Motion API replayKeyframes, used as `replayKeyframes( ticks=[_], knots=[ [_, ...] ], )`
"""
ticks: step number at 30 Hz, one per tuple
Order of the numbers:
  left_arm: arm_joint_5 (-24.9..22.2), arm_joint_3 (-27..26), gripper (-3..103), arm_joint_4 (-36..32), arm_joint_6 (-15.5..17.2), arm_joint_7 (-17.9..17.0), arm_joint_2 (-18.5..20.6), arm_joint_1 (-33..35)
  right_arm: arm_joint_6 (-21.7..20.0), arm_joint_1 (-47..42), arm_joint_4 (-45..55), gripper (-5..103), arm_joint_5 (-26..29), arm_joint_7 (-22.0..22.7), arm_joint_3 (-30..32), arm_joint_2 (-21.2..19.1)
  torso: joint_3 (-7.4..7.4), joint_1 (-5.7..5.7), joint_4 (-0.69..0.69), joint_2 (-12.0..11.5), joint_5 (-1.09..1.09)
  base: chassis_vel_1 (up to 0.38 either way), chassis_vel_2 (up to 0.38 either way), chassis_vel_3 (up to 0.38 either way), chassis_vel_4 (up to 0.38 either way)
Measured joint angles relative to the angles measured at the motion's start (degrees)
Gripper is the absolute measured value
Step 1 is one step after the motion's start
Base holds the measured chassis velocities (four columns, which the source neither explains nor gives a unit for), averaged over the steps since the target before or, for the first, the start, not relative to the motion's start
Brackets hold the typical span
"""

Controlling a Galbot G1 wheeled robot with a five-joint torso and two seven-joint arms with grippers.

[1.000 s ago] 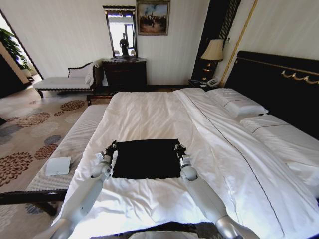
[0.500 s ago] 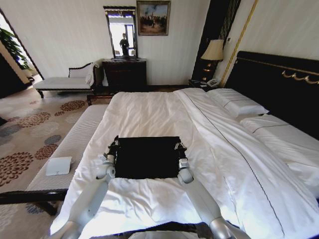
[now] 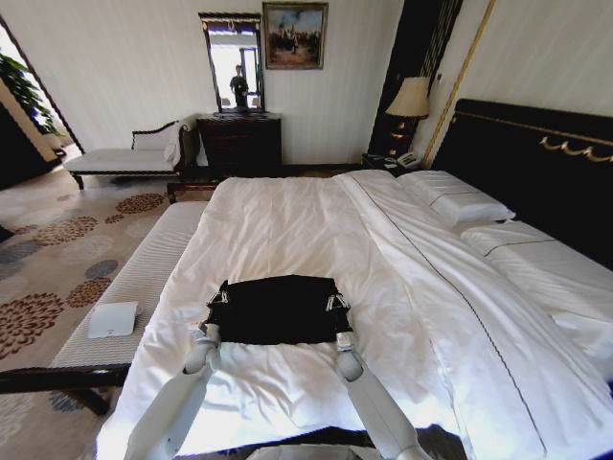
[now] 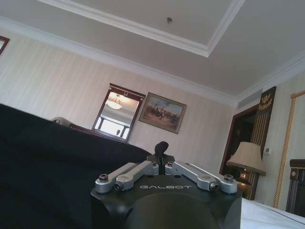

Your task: Fold the clothes on the bed.

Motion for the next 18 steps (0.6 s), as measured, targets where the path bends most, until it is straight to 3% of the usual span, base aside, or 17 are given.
replayKeyframes(
  ticks=[10,18],
  knots=[
    [2.0,0.0,2,-3.2,-1.2,0.4,0.5,5.8,2.7,-6.0,2.5,1,-3.0,1.1,0.5,-1.7,0.0,0.0,-0.02,0.0,0.0,0.0,0.0,0.0,0.0],
    [0.7,-0.1,2,-4.8,-2.9,0.4,3.8,9.3,3.8,-9.7,4.7,1,-3.7,1.5,0.8,-2.5,0.01,0.01,-0.02,0.0,0.01,0.0,0.0,0.0,0.0]
  ],
)
